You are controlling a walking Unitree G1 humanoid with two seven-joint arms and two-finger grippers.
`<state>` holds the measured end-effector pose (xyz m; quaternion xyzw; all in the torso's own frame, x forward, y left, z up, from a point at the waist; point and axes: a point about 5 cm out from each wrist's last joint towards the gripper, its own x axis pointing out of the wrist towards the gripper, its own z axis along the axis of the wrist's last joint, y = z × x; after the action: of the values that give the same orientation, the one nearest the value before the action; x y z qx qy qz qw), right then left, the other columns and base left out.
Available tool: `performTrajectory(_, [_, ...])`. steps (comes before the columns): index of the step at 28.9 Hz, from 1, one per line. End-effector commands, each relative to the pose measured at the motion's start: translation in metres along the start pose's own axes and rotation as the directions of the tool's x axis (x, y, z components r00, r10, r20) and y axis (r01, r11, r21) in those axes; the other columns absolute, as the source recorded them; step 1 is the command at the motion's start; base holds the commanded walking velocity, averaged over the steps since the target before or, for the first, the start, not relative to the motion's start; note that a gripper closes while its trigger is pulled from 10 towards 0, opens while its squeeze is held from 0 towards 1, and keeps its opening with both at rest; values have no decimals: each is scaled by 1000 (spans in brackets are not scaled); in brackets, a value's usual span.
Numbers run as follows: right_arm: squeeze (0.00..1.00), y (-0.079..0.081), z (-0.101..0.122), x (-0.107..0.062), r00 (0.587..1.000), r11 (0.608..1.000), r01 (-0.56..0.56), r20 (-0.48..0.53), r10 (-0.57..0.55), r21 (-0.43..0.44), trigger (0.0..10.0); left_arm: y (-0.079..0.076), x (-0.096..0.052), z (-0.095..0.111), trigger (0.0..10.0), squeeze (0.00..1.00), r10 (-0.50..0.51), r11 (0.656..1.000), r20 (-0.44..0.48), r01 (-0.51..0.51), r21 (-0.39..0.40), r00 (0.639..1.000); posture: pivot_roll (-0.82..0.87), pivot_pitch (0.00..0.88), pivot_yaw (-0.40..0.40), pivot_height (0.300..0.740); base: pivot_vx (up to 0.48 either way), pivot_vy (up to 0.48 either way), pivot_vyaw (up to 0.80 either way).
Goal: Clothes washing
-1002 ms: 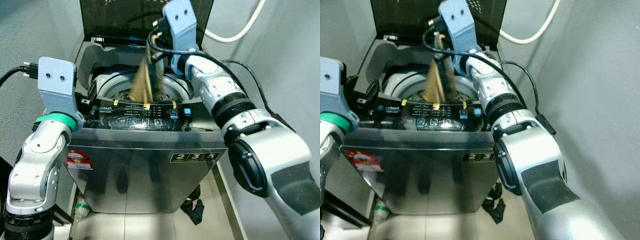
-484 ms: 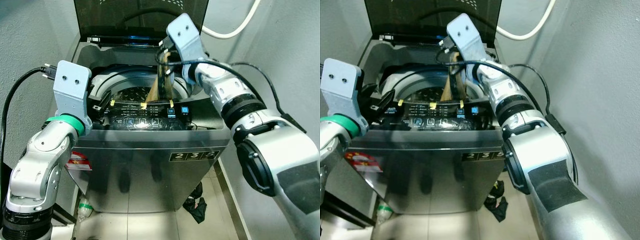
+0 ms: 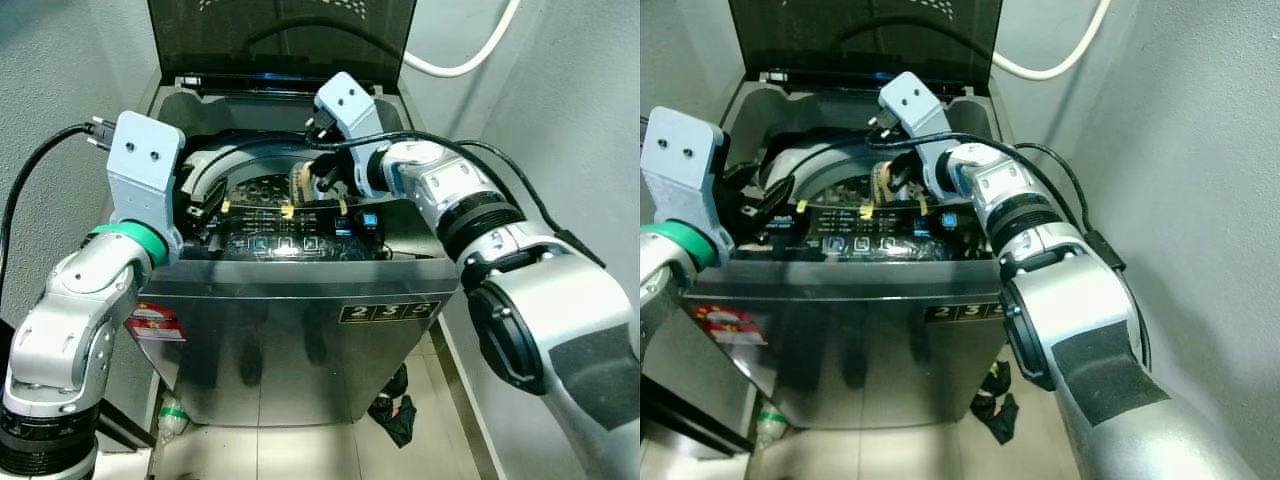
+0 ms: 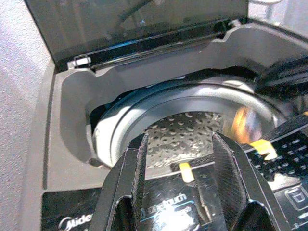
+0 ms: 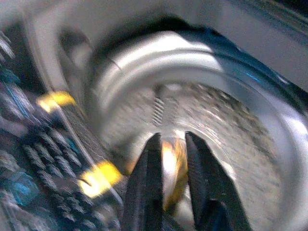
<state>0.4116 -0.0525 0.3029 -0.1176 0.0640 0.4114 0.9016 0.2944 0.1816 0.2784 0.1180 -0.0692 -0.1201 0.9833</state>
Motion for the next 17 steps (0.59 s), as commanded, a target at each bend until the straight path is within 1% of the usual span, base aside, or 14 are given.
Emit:
performTrajectory(1, [1000, 5, 17, 1, 998, 999, -36, 57, 34, 17, 10000, 2, 0, -3, 10000, 0, -3, 1000, -21, 3, -2, 1000, 156, 27, 60, 740, 0, 0, 0])
performTrajectory(2, [1000, 5, 24, -1, 994, 998, -49, 104, 44, 45, 10000, 2, 1, -2, 10000, 0, -3, 1000, -21, 3, -2, 1000, 156, 28, 66, 740, 0, 0, 0])
performTrajectory(3, [1000, 5, 24, -1, 994, 998, -49, 104, 44, 45, 10000, 2, 1, -2, 10000, 0, -3, 1000, -21, 3, -2, 1000, 156, 28, 66, 740, 0, 0, 0])
performTrajectory(4, [0, 4, 35, -4, 982, 994, -76, 179, 61, 78, 10000, 1, 1, -2, 10000, 0, -13, 1000, -19, 13, 0, 1000, 157, 22, 71, 740, 0, 0, 0])
performTrajectory(5, [0, 3, 39, -7, 976, 991, -94, 206, 73, 93, 10000, 0, 2, -2, 10000, 0, -21, 1000, -21, 21, 3, 1000, 159, 21, 73, 740, 0, 0, 0])
performTrajectory(8, [0, 0, 39, -10, 974, 991, -109, 205, 92, 76, 10000, 0, 2, -3, 10000, 0, -25, 1000, -26, 26, 7, 999, 160, 20, 75, 740, 0, 0, 0])
performTrajectory(9, [0, -4, 36, -13, 978, 994, -83, 199, 68, 71, 10000, 0, 3, -3, 10000, 0, -13, 1000, -32, 13, -8, 999, 161, 17, 79, 740, 0, 0, 0])
performTrajectory(12, [0, -4, 36, -13, 978, 994, -83, 199, 68, 71, 10000, 0, 3, -3, 10000, 0, -13, 1000, -32, 13, -8, 999, 161, 17, 79, 740, 0, 0, 0])
performTrajectory(13, [0, -8, 33, -15, 974, 992, -65, 223, 41, 105, 10000, 2, 4, -4, 10000, 0, 17, 999, -41, -18, -31, 999, 161, 12, 80, 740, 0, 0, 0])
performTrajectory(14, [0, -14, 26, -17, 964, 984, -35, 264, -13, 175, 10000, 6, 6, -5, 10000, 0, 60, 997, -47, -61, -39, 997, 148, 9, 66, 740, 0, 0, 0])
performTrajectory(15, [0, -14, 26, -17, 964, 984, -35, 264, -13, 175, 10000, 6, 6, -5, 10000, 0, 60, 997, -47, -61, -39, 997, 148, 9, 66, 740, 0, 0, 0])
performTrajectory(16, [0, -21, 14, -20, 944, 973, 17, 318, -91, 229, 10000, 9, 8, -4, 10000, 0, 95, 995, -36, -97, -34, 995, 143, 10, 62, 740, 0, 0, 0])
performTrajectory(17, [0, -25, 6, -24, 897, 962, 60, 408, -169, 268, 10000, 10, 9, -3, 10000, 0, 119, 992, -27, -120, -27, 993, 136, 8, 70, 740, 0, 0, 0])
